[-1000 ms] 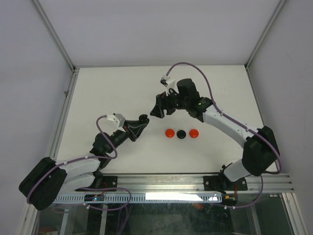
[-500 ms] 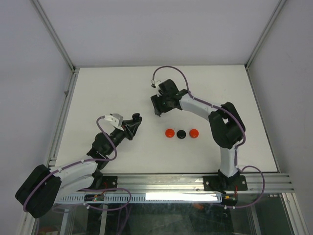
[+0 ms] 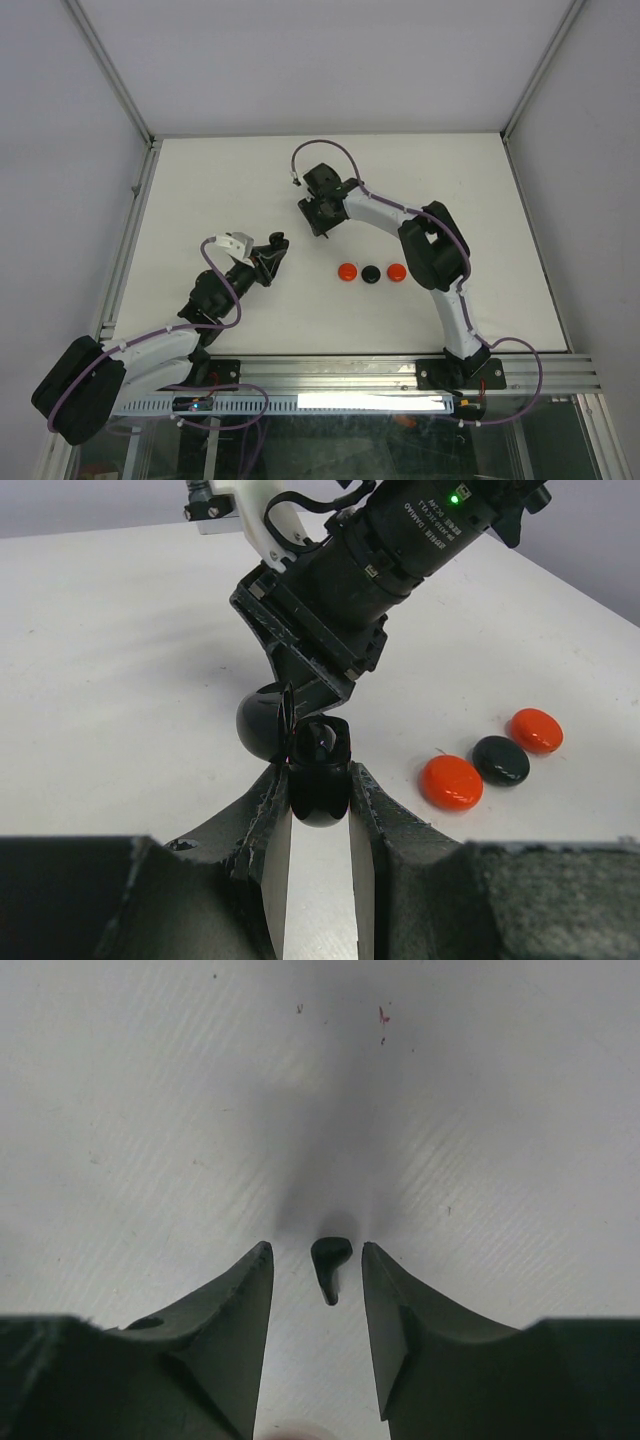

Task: Insert the wireless bluetooth earbuds into the charging case
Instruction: Pick up the earbud from the center of the board.

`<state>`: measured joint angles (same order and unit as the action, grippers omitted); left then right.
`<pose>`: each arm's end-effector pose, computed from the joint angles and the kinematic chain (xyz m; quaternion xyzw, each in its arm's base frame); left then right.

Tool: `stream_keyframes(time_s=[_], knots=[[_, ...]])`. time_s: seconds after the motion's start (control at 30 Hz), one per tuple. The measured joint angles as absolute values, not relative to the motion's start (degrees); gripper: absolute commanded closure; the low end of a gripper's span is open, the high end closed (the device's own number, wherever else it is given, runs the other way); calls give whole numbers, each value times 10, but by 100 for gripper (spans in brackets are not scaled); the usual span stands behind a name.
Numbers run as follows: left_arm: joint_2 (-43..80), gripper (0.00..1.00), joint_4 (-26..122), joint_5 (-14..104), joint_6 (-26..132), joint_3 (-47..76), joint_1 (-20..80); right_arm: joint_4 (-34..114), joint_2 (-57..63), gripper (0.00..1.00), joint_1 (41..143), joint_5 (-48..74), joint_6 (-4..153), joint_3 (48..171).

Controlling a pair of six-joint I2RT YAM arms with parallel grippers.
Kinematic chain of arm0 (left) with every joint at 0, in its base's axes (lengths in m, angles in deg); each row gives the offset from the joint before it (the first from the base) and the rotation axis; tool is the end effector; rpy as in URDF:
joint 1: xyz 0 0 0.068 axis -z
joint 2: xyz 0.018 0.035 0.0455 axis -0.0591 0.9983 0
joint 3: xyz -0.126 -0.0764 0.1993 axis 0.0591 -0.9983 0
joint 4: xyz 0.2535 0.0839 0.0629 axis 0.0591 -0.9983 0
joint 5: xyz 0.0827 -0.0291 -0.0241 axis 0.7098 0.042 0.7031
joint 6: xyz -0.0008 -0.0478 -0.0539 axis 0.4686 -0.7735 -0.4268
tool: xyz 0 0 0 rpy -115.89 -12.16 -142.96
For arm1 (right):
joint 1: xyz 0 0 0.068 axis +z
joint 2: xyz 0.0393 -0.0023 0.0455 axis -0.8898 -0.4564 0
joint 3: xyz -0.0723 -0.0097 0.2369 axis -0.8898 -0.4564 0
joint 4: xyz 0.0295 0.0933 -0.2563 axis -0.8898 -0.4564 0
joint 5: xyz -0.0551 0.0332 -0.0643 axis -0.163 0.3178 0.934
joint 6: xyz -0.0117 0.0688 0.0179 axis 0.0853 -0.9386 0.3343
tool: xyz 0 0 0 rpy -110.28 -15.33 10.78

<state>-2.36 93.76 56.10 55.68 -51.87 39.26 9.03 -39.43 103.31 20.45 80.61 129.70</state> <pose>0.1885 -0.1326 0.1494 0.1491 0.6979 -0.2490 0.6547 0.3616 0.3088 0.1282 -0.3281 0.9079 0.0933 0.2436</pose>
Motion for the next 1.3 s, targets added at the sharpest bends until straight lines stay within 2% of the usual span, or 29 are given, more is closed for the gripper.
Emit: stream_keyframes(time_s=[0.23,0.5,0.9,1.3], knots=[[-18,100,932,562,560,-519,393,60,-422,58,1048,226,815,1329],[-7,100,917,563,561,-519,393,35,-433,65,1057,242,815,1350],[-8,100,919,562,561,-519,393,21,-440,81,1057,257,815,1364],[-45,100,982,549,561,-544,393,53,-309,84,1080,265,785,1234]])
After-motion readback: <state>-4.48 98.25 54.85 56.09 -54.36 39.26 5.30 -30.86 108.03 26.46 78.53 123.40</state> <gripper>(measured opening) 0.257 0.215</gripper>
